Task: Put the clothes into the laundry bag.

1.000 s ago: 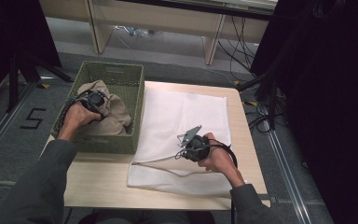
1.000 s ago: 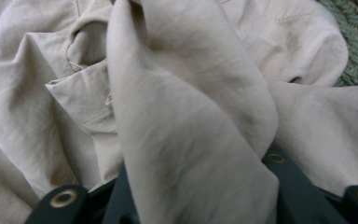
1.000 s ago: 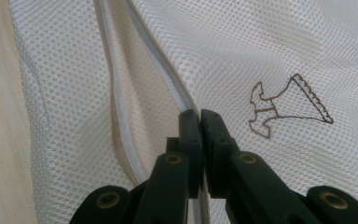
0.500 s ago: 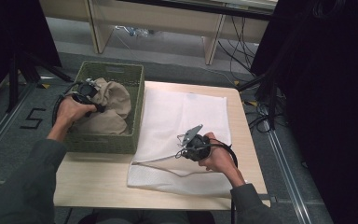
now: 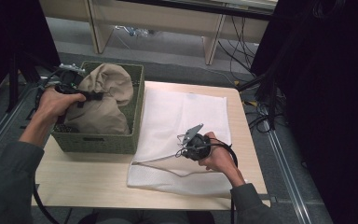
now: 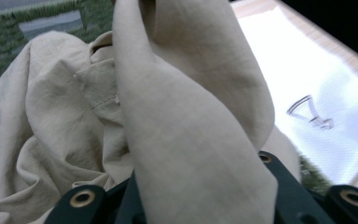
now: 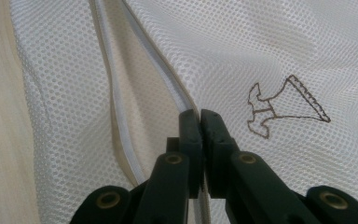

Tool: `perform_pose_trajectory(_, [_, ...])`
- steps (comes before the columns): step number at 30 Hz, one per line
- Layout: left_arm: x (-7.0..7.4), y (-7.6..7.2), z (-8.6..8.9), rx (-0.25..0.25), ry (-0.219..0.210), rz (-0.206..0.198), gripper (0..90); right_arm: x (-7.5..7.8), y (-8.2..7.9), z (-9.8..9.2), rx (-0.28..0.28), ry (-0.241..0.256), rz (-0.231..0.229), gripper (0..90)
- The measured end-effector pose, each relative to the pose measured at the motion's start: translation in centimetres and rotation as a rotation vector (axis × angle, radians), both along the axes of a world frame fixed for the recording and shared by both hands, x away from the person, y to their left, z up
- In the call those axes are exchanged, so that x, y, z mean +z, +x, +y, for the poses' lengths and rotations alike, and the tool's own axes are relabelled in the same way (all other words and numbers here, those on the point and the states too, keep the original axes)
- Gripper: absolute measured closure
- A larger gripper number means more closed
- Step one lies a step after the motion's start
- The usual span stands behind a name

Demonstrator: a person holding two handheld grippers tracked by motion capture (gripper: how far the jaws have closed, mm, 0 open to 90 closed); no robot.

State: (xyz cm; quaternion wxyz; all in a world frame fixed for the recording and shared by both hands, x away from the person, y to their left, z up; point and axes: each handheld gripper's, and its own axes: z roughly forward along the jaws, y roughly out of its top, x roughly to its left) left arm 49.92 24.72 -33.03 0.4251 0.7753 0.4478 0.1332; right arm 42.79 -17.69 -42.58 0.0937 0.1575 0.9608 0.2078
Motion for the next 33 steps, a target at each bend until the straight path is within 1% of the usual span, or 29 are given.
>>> perform_pose_trajectory(3, [0.8,-0.6,0.3,-0.011,-0.021,-0.006,77.0,0.0,0.1,0.0,0.01,0.001,-0.008,88.6])
perform_pose_trajectory(6, [1.6,-1.5,0.4,-0.028,-0.065,-0.017,76.9,0.1,0.0,-0.1,0.001,0.001,-0.003,88.7])
perform_pose_trajectory(8, [2.1,-2.0,0.3,-0.04,-0.075,-0.026,76.9,0.1,0.0,-0.1,0.007,0.001,-0.005,88.7])
perform_pose_trajectory(10, [2.6,-2.7,0.1,-0.061,-0.085,-0.036,76.9,0.1,0.0,-0.1,0.001,0.002,-0.003,88.6])
perform_pose_trajectory(12, [3.1,-3.4,-0.1,-0.083,-0.095,-0.046,77.0,0.2,0.1,-0.1,0.006,0.002,-0.004,88.6])
perform_pose_trajectory(14, [3.6,-4.3,-0.3,-0.096,-0.11,-0.055,77.0,0.2,0.0,-0.1,-0.001,0.002,-0.002,88.7])
perform_pose_trajectory(17, [4.2,-5.3,-0.5,-0.119,-0.123,-0.074,76.9,0.2,0.1,-0.1,0.008,0.004,-0.007,88.7])
perform_pose_trajectory(19, [4.6,-6.1,-0.6,-0.129,-0.142,-0.085,77.0,0.2,0.0,-0.1,0.001,0.003,-0.006,88.6])
perform_pose_trajectory(21, [4.9,-6.7,-0.3,-0.131,-0.166,-0.1,76.9,0.2,0.1,-0.1,0.006,0.003,-0.008,88.7])
perform_pose_trajectory(24, [5.5,-7.5,0.1,-0.135,-0.218,-0.117,77.0,0.2,0.0,-0.1,0.002,0.002,-0.005,88.6])
perform_pose_trajectory(27, [6.5,-8.5,0.3,-0.149,-0.254,-0.136,77.1,0.3,0.0,-0.1,-0.011,0.004,0.001,88.7])
perform_pose_trajectory(29, [7.4,-9.2,0.3,-0.158,-0.255,-0.147,77.1,0.3,0.0,0.0,-0.003,0.002,-0.002,88.7])
perform_pose_trajectory(30, [7.9,-9.7,0.2,-0.167,-0.257,-0.151,77.1,0.3,0.0,0.0,-0.008,0.004,-0.003,88.7])
perform_pose_trajectory(31, [8.2,-10.0,0.1,-0.174,-0.26,-0.154,77.1,0.4,0.1,-0.1,0.003,0.008,-0.009,88.7])
perform_pose_trajectory(32, [8.8,-10.5,0.0,-0.183,-0.265,-0.163,77.1,0.5,0.0,-0.1,-0.021,0.012,-0.003,88.7])
perform_pose_trajectory(33, [9.2,-10.8,-0.1,-0.19,-0.271,-0.164,77.1,0.6,0.0,-0.1,-0.02,0.017,-0.008,88.8])
